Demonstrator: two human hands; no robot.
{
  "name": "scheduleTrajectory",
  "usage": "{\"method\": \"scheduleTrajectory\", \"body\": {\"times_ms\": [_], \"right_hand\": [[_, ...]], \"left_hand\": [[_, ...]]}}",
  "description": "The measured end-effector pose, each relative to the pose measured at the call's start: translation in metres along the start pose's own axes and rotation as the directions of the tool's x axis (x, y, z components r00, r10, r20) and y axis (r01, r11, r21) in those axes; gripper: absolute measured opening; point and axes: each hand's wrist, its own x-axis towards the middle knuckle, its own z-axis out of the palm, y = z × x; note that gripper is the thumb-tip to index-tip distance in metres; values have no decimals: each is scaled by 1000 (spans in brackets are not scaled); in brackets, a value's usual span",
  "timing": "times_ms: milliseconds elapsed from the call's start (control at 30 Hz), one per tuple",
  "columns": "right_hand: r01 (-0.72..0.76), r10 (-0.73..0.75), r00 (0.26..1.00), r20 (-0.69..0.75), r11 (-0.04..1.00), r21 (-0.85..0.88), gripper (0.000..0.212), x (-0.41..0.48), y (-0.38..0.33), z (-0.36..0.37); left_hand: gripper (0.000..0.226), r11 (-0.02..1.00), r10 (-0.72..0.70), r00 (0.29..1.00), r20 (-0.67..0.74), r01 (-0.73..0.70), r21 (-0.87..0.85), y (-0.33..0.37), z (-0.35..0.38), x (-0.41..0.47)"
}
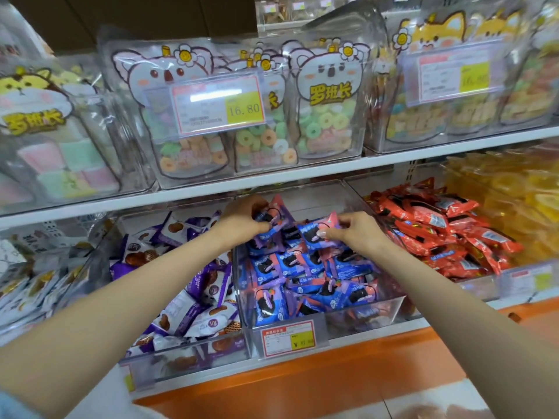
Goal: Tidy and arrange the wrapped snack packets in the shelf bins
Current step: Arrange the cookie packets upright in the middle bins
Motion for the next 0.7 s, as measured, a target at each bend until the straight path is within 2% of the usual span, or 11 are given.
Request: {"method": "scheduleTrajectory", "body": {"times_ms": [100, 167, 333, 400, 467, 533, 567, 633, 700], "right_hand": [[-12, 2, 993, -115, 996, -85, 31, 12, -1, 10], [-37, 23, 991, -133, 994, -100, 33, 22, -1, 18], [-95, 90, 995, -43, 988, -121, 25, 46, -1, 38], [-115, 118, 993, 3, 977, -181, 23, 53, -1, 44], [-121, 121, 993, -15, 969, -215, 33, 60, 3, 50], [-123, 115, 992, -50, 964, -237, 52, 62, 6, 51], [-98, 82, 995, -64, 948, -304, 55, 60, 5, 50], [5, -45, 996, -80, 895, -445, 45, 55, -3, 46], [116, -120, 993, 13, 916, -383, 28, 47, -15, 42]], "left_hand": [[50, 989, -28, 994, -105, 13, -146, -1, -6, -6], [49, 968, -62, 985, -163, 19, -252, -4, -7, -12], [36, 917, -111, 954, -278, -9, -398, -19, 1, -29], [33, 900, -125, 947, -295, -18, -437, -24, 2, -33], [30, 882, -124, 952, -280, -24, -471, -30, 2, -33], [28, 863, -129, 953, -273, -28, -504, -34, 1, -35], [27, 849, -136, 952, -275, -31, -528, -35, -1, -37], [26, 814, -156, 948, -276, -35, -579, -36, -2, -40], [25, 800, -167, 948, -272, -31, -599, -37, -3, -42]]}}
